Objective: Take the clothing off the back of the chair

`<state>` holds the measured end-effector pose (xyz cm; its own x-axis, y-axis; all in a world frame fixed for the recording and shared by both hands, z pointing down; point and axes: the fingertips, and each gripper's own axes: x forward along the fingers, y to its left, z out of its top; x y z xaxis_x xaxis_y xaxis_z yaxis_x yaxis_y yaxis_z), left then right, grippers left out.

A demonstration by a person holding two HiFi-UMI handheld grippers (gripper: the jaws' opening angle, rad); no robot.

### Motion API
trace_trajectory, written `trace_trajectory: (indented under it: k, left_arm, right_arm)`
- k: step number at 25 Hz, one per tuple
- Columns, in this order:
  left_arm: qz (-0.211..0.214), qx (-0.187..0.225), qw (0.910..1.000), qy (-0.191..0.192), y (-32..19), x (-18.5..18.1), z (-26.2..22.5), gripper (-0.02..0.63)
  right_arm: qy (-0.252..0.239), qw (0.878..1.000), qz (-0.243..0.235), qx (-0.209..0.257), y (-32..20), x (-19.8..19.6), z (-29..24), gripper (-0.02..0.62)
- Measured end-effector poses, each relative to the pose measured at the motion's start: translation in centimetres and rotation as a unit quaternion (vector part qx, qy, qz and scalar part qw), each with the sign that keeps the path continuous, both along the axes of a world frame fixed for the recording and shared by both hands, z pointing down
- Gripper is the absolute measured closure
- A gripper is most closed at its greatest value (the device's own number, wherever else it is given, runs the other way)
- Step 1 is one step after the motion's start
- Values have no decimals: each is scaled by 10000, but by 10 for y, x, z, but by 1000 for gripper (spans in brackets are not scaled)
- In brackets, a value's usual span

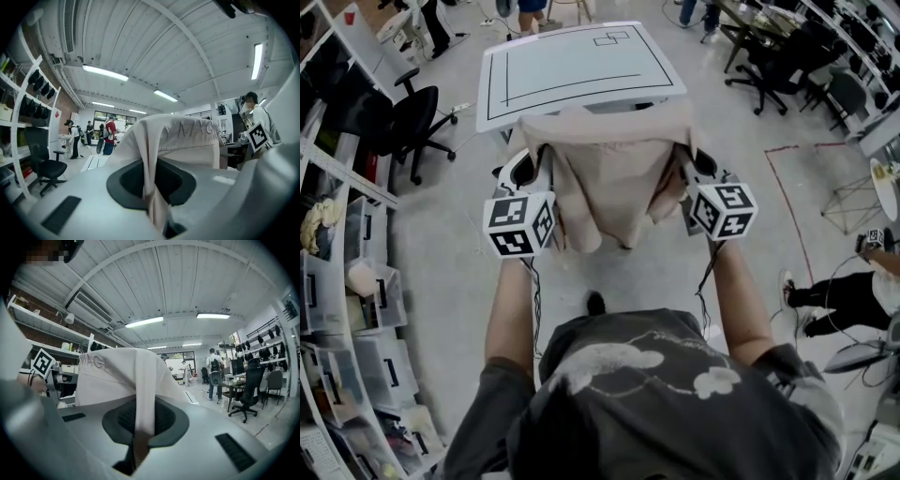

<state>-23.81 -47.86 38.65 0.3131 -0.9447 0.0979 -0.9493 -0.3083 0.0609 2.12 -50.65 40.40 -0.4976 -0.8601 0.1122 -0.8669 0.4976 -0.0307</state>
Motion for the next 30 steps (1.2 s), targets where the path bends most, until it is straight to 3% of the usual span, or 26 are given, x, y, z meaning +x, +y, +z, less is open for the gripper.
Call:
trace_trajectory:
  k: [2,10,30]
  left_arm:
    - [6,-33,10000,90,4,-2,-2,598]
    - [-61,-77,9998,177,37,-5,-16,601]
    - [-451,133,9988,-109,139,21,-42,601]
  right_arm:
    - [-13,10000,4,7,2,1,-1,597]
    - [-49,10000,-57,59,23,13,-9,597]
    - [-112,9991,-372,192,117,47,-18,598]
